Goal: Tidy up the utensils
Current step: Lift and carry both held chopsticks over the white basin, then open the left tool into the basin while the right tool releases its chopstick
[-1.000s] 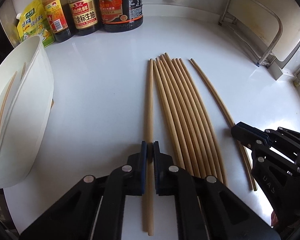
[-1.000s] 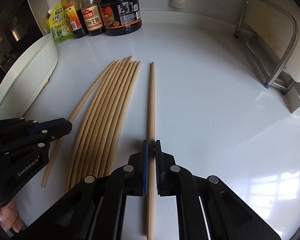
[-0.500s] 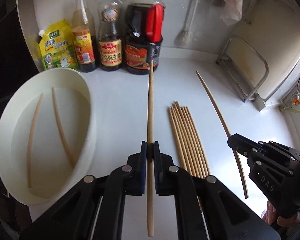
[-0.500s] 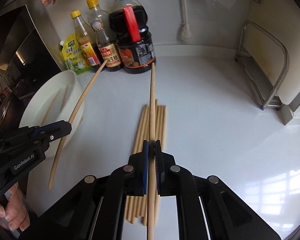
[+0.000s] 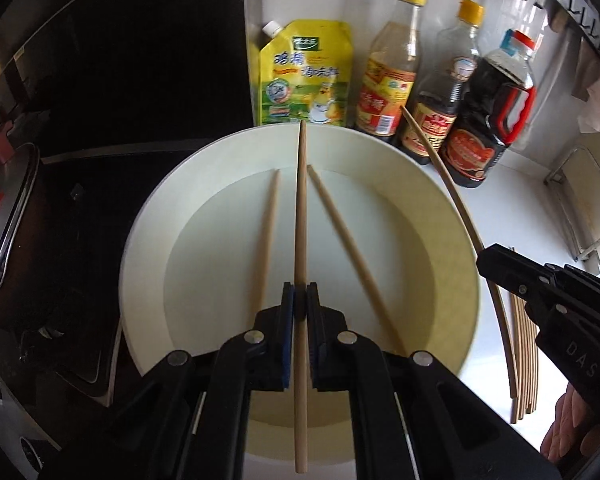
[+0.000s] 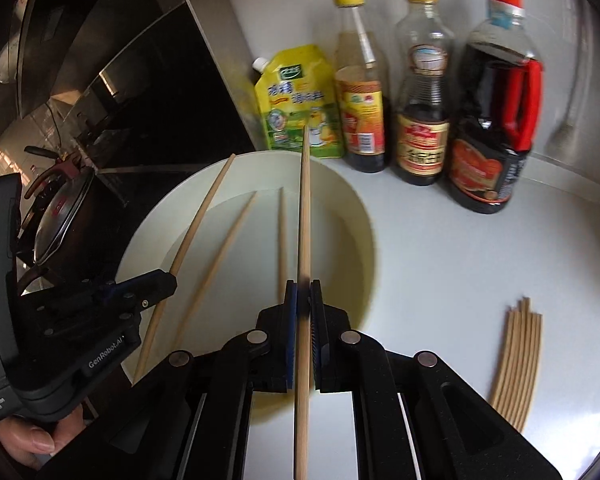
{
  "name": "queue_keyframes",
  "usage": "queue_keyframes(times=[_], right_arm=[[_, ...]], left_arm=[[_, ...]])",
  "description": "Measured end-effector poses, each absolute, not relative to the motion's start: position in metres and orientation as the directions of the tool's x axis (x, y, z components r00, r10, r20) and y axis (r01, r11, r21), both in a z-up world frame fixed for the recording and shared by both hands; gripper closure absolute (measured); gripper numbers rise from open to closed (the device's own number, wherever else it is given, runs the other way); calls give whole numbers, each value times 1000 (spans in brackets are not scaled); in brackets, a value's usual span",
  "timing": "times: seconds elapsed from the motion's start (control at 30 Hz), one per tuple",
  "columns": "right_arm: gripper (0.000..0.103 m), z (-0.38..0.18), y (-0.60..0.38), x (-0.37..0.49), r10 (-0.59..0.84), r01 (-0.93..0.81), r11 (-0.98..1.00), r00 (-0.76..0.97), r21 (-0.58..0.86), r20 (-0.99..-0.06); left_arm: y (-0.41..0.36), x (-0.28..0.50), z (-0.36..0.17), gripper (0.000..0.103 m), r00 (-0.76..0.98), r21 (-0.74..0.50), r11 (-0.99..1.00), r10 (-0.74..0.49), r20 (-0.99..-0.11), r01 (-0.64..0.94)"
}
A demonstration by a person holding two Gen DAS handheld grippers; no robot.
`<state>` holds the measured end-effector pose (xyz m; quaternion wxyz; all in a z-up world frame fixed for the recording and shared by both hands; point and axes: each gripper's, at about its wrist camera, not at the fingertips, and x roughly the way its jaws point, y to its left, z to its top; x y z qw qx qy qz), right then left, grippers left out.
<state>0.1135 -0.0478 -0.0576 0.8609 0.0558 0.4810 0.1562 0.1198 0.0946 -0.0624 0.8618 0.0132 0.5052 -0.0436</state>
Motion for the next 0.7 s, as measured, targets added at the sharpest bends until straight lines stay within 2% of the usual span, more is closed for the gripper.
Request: queue_keyframes(times=[0.27, 0.53, 0.63, 0.7], right_arm=[[97, -100, 4, 151, 343, -209, 936, 355, 284, -870], [96, -116, 6, 161, 305, -190, 948, 319, 255, -897], [84, -114, 4, 160, 289, -182, 954, 341, 238, -895], [84, -112, 1, 157, 278, -183, 957, 356, 225, -892]], left_arm=[[127, 150, -97, 96, 425, -24, 997, -54, -904, 75], [134, 164, -115, 95, 381, -58, 995, -85, -921, 82], [135, 165, -114, 79, 391, -70, 995, -95, -916, 77], [136, 164, -111, 71, 405, -65, 995, -89, -910, 72]])
